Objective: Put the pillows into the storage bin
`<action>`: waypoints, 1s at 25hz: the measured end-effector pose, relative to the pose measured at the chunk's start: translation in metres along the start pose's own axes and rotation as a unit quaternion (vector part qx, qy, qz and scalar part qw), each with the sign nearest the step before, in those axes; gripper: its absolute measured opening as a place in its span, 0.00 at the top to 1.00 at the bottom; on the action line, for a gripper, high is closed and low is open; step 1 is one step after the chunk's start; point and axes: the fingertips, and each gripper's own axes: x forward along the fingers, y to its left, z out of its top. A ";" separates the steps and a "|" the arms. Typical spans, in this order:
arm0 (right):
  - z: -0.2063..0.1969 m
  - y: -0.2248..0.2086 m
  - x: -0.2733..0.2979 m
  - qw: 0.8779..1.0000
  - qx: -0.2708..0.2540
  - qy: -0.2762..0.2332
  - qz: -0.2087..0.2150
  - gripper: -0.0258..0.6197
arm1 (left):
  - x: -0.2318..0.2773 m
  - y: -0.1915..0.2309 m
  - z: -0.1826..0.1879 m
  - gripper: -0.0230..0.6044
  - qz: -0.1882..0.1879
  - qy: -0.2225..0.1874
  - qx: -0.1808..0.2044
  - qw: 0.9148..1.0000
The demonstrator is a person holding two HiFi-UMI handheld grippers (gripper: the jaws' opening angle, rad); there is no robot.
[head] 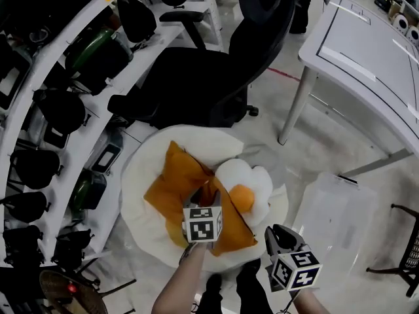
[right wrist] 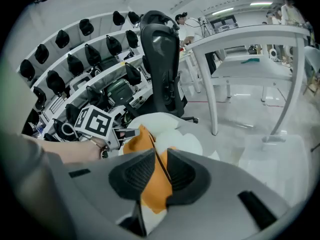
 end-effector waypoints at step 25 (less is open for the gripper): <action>-0.016 -0.009 -0.036 1.000 0.031 -0.003 -0.003 0.87 | -0.003 -0.019 -0.026 0.87 0.008 0.076 0.011 0.997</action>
